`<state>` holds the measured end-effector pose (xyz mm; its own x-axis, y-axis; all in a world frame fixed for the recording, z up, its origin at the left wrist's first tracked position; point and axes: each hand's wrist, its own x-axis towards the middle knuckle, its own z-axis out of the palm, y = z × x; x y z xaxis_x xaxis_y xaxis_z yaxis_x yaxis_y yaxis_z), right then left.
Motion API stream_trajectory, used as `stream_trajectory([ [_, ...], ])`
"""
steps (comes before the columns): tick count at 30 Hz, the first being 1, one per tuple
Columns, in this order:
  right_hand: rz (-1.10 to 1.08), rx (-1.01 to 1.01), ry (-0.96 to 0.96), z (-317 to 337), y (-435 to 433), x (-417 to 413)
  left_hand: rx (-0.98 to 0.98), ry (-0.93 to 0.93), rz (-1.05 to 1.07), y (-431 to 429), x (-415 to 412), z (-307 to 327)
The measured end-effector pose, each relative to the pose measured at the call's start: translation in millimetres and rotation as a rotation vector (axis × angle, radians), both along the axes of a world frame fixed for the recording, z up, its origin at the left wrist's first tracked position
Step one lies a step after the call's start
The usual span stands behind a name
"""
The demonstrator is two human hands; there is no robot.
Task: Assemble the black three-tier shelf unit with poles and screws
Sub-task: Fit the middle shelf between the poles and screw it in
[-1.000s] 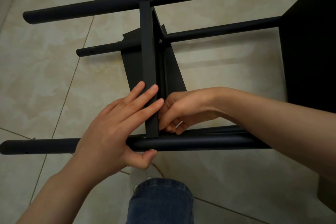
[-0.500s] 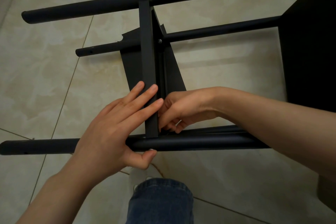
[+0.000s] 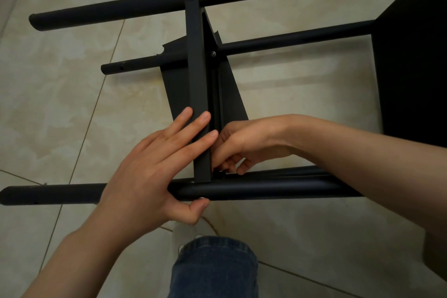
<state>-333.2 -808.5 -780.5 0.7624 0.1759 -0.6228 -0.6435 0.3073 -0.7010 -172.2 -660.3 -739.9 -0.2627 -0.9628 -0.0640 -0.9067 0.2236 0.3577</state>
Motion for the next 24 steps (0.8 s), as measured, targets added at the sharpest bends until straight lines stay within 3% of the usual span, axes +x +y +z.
stream_trajectory([
  [14, -0.037, 0.037, -0.019, 0.7, 2.0, -2.5, -0.002, 0.002, 0.011, -0.2, -1.8, 2.2],
  [24, 0.029, 0.022, 0.067, 5.8, 3.9, 2.3, -0.022, 0.007, 0.002, 0.5, -0.6, 1.0],
])
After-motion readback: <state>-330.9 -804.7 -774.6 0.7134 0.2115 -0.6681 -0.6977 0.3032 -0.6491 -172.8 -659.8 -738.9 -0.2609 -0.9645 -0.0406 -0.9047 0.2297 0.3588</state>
